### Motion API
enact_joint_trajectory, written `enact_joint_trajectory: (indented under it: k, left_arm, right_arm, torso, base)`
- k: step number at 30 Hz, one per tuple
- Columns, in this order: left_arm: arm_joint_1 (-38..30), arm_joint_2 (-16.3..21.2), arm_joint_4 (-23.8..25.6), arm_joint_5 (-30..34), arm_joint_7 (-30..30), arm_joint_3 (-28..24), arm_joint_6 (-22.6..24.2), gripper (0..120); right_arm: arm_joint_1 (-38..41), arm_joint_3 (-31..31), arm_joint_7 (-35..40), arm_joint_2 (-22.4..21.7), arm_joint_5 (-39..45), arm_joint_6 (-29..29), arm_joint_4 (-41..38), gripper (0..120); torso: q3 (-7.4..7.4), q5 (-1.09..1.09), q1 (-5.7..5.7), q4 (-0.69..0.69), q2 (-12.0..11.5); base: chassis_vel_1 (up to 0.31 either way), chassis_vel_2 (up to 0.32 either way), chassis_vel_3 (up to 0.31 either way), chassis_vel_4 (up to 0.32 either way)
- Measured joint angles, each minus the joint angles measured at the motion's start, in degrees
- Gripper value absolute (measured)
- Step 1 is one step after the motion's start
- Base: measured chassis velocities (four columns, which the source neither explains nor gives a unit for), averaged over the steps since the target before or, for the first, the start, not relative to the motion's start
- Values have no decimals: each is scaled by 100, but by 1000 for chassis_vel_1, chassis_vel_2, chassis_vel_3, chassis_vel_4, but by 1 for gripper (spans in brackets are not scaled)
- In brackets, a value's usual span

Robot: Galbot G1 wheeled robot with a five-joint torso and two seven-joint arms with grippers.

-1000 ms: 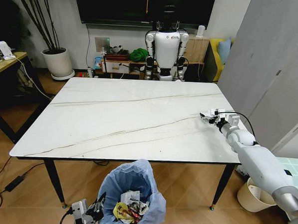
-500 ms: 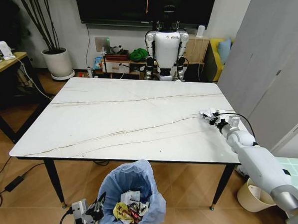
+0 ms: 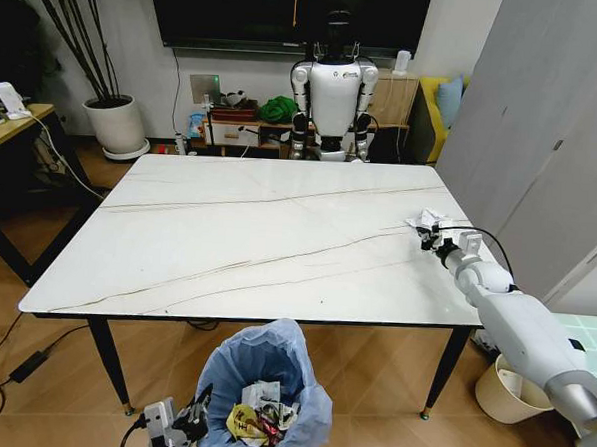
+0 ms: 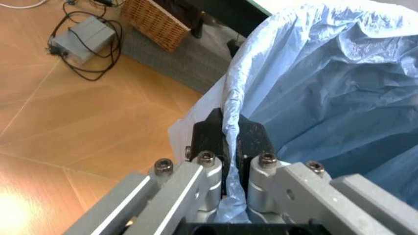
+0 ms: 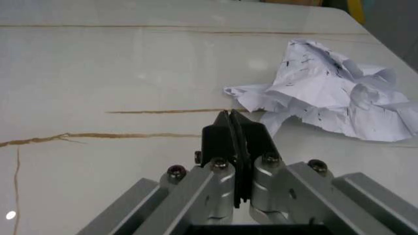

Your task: Pick up the trash bin and place the trash from the table into it.

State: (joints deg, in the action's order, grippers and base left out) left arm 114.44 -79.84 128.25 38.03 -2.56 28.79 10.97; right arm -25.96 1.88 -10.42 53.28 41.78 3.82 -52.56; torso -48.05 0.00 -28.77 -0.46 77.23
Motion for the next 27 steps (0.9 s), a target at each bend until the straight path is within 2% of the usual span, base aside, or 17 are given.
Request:
enact_joint_trajectory:
  k: [13, 15, 16, 19, 21, 23, 24, 27]
  left_arm:
    - [-3, 13, -15, -5, 1, 2, 0, 0]
    - [-6, 19, -21, -9, 1, 6, 0, 0]
    - [-6, 19, -21, -9, 1, 6, 0, 0]
    - [-16, 25, -22, -7, 1, 8, 0, 0]
    - [-19, 26, -23, -4, 1, 8, 0, 0]
    - [-32, 34, -32, -2, 1, 9, 0, 0]
    - [-32, 34, -32, -2, 1, 9, 0, 0]
    - [-39, 40, -31, 5, 1, 24, 0, 0]
  right_arm:
    - [-65, -3, 16, -45, 4, -8, -136, 0]
    - [-91, -37, 58, -89, -7, 10, -252, 12]
    - [-91, -37, 58, -89, -7, 10, -252, 12]
    - [-93, -94, 140, -153, -100, 34, -407, 26]
    - [-86, -97, 157, -166, -101, 44, -434, 29]
    - [-2, -71, 173, -178, -118, 44, -417, 41]
    - [-2, -71, 173, -178, -118, 44, -417, 41]
    - [128, -22, 174, -137, -142, 20, -246, 53]
  torso:
    - [0, 0, 0, 0, 0]
    - [0, 0, 0, 0, 0]
    - [0, 0, 0, 0, 0]
    - [0, 0, 0, 0, 0]
    - [0, 0, 0, 0, 0]
    - [0, 0, 0, 0, 0]
    - [0, 0, 0, 0, 0]
    - [0, 0, 0, 1, 0]
  base:
    - [0, 0, 0, 0]
    - [0, 0, 0, 0]
    - [0, 0, 0, 0]
    - [0, 0, 0, 0]
    - [0, 0, 0, 0]
    - [0, 0, 0, 0]
    - [0, 0, 0, 0]
    - [0, 0, 0, 0]
